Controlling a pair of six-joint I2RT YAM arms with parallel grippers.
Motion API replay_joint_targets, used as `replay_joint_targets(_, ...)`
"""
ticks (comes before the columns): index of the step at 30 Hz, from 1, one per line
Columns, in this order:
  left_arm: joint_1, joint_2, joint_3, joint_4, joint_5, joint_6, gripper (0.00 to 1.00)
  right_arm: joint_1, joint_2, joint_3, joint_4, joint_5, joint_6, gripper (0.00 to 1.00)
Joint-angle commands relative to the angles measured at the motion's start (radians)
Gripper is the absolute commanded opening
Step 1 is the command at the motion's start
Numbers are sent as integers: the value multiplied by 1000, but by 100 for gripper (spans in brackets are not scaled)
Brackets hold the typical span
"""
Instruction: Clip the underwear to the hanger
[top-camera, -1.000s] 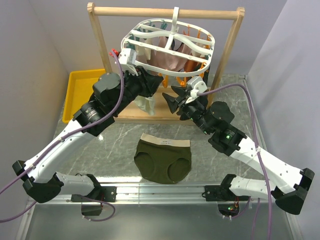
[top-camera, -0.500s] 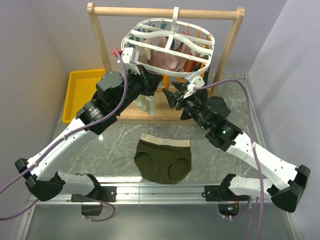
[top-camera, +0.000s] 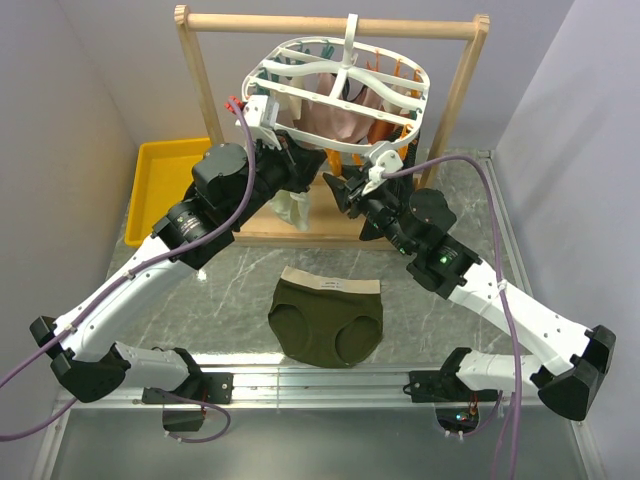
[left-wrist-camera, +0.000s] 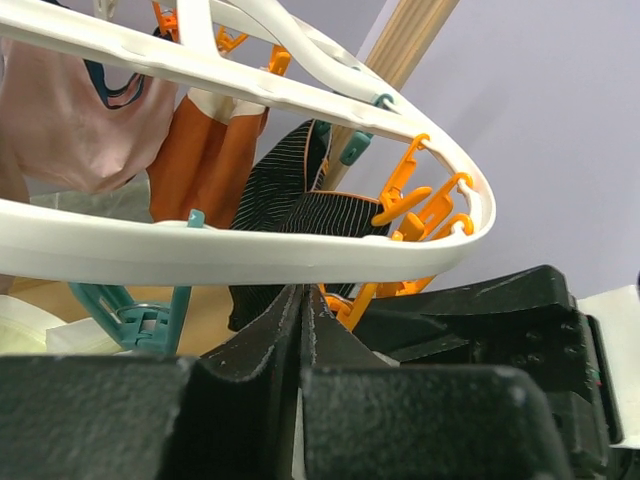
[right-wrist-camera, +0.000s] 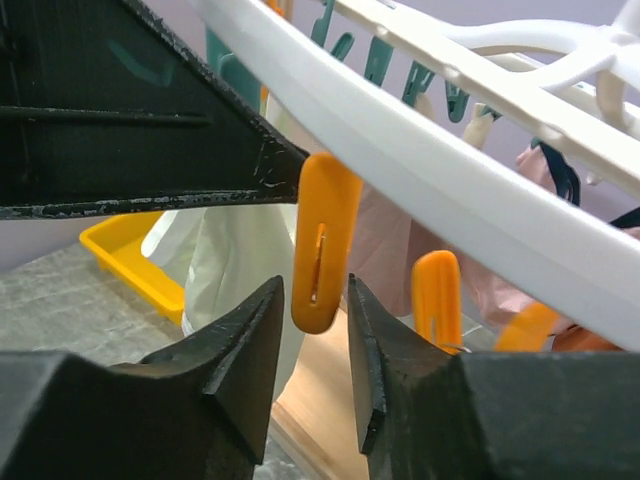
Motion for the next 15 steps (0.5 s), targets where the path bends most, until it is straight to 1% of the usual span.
replay_joint_targets(1,-4,-16,32,25,38,8,10,-5,2,59,40,-24,-15,38)
replay_joint_targets(2,-4,-24,32,22,44,11,14,-5,-2,58,41,-27,-21,35)
replay_joint_targets(4,-4,-34,27,19,47,14,18,-4,-5,56,40,-30,-25,32)
replay_joint_targets(7,-2,-45,18,17,55,24,21,-8,-11,58,37,-40,-26,29)
replay_joint_targets(9,-4,-57,14,15,63,25,22,-9,-10,61,37,-49,-31,22)
replay_joint_targets(10,-4,-63,12,12,63,28,25,-10,-10,64,37,-52,-34,17)
replay_joint_targets(11,-2,-65,12,12,63,31,29,-10,-10,67,37,-53,-32,15)
replay_joint_targets(13,-4,-73,9,8,66,31,32,-10,-8,73,28,-58,-35,12)
replay_joint_targets(15,2,-87,4,5,79,34,39,-12,-8,76,24,-67,-37,12)
